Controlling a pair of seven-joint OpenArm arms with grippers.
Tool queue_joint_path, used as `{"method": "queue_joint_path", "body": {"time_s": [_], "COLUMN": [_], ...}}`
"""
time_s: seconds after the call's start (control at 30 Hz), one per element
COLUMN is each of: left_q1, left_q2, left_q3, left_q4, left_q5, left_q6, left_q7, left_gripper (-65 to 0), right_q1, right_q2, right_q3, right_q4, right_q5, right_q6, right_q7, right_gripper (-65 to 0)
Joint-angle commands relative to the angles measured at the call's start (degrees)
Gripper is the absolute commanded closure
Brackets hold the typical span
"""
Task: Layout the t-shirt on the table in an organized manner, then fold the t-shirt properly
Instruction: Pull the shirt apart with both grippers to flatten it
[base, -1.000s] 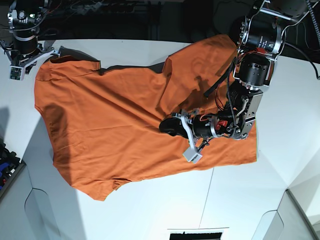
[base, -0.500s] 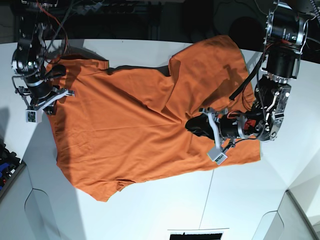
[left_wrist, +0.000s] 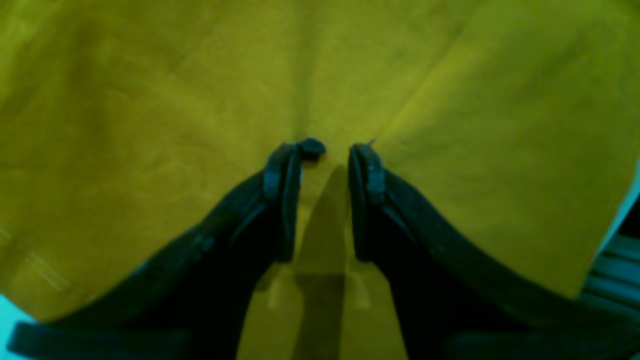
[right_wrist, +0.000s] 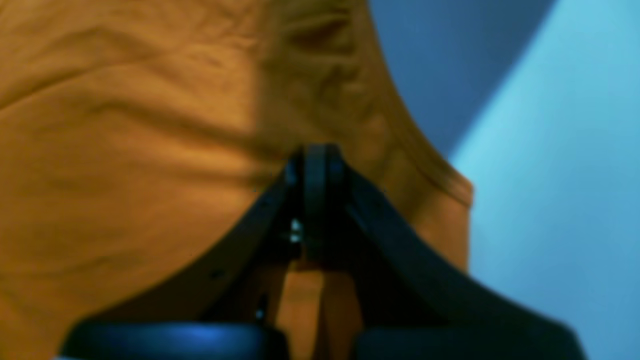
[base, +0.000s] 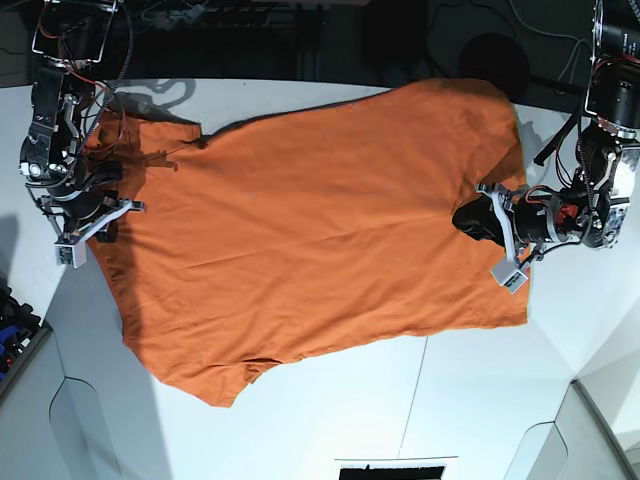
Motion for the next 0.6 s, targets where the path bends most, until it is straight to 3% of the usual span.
{"method": "queue_joint_path", "body": {"time_s": [0.0,0.1,0.23,0.37,0.57], "left_q1": [-0.63,-1.60,-4.26,-7.50,-11.50], "left_q2": [-0.74,-0.28,2.23,4.68,5.07], "left_q3": [-0.26,-0.26,-0.26,-0.26,-0.26], "left_q4": [-0.39,-1.18,-1.33,-3.56,-9.49], "left_q5": [3.65,7.50,10.95,11.04,11.28], "left_q6": [0.84,0.84,0.84,0.84,0.84], "left_q7": [-0.76,-4.39,-4.33,-4.24,-4.31], "left_gripper": [-19.2,-19.2,-19.2,-19.2,-19.3], "right_q1": [0.72,-0.50,-3.26,-6.47,-12.20], "right_q2": [1.25,1.86,1.81,1.84,1.81], "right_q3": [0.17,0.17,0.17,0.17,1.75], "right_q4": [0.68,0.98,1.62,3.34,10.62], "right_q5": [0.35,2.16,3.34,4.15,4.33], "right_q6": [0.02,0.04,0.02,-0.02,-0.22], "right_q7": [-0.17,-1.51,-1.62,-1.62,-1.62], "right_gripper": [0.0,0.0,0.0,0.0,0.0]}}
